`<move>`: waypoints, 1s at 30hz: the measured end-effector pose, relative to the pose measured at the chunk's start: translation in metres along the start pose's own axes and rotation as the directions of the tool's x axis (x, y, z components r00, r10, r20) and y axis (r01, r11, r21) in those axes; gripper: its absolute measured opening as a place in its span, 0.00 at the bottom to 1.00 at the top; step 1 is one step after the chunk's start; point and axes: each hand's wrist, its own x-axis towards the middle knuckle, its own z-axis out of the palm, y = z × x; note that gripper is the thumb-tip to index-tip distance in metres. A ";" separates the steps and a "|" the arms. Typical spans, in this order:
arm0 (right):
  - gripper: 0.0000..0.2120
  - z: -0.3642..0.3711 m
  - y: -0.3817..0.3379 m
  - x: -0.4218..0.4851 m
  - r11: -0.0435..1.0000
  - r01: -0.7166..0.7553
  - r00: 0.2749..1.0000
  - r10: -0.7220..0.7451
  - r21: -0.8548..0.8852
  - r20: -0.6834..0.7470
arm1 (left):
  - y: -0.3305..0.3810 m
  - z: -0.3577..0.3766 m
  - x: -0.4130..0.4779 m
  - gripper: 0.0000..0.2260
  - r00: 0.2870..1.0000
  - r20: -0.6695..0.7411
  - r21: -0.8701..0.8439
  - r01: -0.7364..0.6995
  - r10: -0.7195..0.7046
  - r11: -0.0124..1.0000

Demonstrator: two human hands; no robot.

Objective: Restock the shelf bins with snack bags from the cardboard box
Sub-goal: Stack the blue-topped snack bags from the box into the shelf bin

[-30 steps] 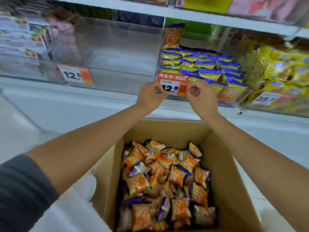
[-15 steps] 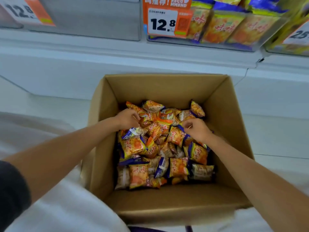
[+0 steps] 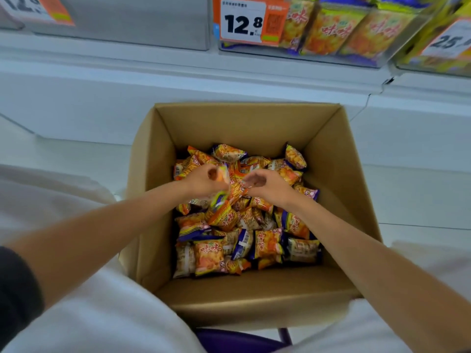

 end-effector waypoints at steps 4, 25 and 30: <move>0.26 0.001 -0.023 -0.013 0.988 0.039 0.997 -0.048 0.148 0.055 | 0.036 -0.005 -0.009 0.16 0.965 0.151 -0.621 0.262 -0.215 0.739; 0.19 0.067 0.088 -0.010 0.771 0.123 0.933 0.125 -0.624 0.337 | -0.006 0.014 0.004 0.23 0.990 -0.066 -0.163 0.115 -0.127 0.980; 0.08 0.007 0.044 0.003 0.991 -0.108 0.994 0.106 -0.080 -0.023 | -0.001 0.004 0.005 0.30 0.979 -0.182 -0.271 0.036 -0.088 0.962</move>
